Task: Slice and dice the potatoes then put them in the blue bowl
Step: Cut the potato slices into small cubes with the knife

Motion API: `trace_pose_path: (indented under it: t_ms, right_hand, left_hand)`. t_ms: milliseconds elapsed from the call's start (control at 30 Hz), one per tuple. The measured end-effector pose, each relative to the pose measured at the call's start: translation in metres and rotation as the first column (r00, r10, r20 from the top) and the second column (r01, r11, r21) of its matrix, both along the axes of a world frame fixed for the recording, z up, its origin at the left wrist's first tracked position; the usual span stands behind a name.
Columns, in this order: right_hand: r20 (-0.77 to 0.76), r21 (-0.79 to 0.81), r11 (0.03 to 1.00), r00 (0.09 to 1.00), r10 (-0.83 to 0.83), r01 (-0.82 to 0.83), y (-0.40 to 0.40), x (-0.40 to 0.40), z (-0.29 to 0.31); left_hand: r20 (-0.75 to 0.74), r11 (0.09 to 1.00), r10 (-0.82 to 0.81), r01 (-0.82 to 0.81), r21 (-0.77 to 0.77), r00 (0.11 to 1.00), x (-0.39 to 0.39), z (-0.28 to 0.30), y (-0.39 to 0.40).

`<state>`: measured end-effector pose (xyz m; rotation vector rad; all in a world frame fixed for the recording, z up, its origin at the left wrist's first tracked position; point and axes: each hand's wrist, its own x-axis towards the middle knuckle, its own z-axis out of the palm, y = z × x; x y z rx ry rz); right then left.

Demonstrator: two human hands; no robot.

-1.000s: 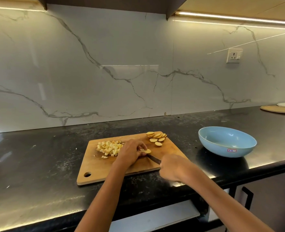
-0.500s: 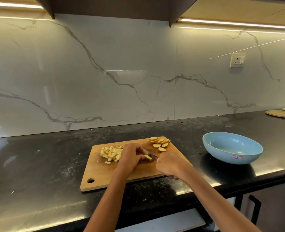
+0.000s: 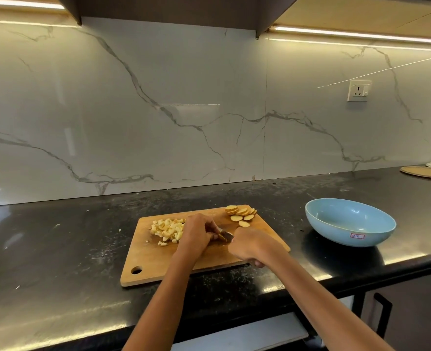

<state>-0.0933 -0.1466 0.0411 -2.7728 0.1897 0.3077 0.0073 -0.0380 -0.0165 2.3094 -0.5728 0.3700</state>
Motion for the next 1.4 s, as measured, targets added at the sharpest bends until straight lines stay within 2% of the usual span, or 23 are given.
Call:
trace_pose_path:
  t_ms: [167,533,700,900,1133,1267,1400]
  right_hand:
    - [-0.035,-0.031,0.999,0.999,-0.01,0.009,0.013,0.009,-0.006]
    - [0.008,0.001,1.0,1.0,-0.002,0.002,-0.004,-0.009,-0.022]
    - [0.024,-0.063,0.997,0.999,0.033,-0.032,-0.002,-0.006,-0.021]
    - [-0.014,-0.1,0.991,0.996,0.086,-0.087,-0.014,-0.013,-0.015]
    - [-0.081,0.102,0.995,0.996,0.025,-0.017,-0.047,-0.031,0.011]
    - [-0.079,0.132,0.991,0.997,0.006,0.004,-0.055,-0.03,0.015]
    - [-0.06,0.146,0.989,0.998,-0.023,0.032,-0.058,-0.026,0.011]
  left_hand:
    - [0.007,1.0,0.0,0.0,0.024,1.0,0.0,0.001,0.0]
    - [0.049,0.998,-0.008,0.005,0.068,0.999,-0.001,-0.001,0.0]
    - [0.073,0.99,-0.051,0.041,0.135,0.996,-0.002,0.0,-0.004]
    - [0.061,0.99,-0.059,0.051,0.134,0.996,-0.002,-0.002,-0.002]
    - [0.0,0.992,-0.091,0.091,0.084,0.996,0.001,-0.001,0.001]
    - [-0.037,0.99,-0.111,0.114,0.084,0.993,-0.003,-0.001,-0.001]
    - [0.032,0.988,-0.075,0.07,0.137,0.997,-0.005,-0.004,-0.003]
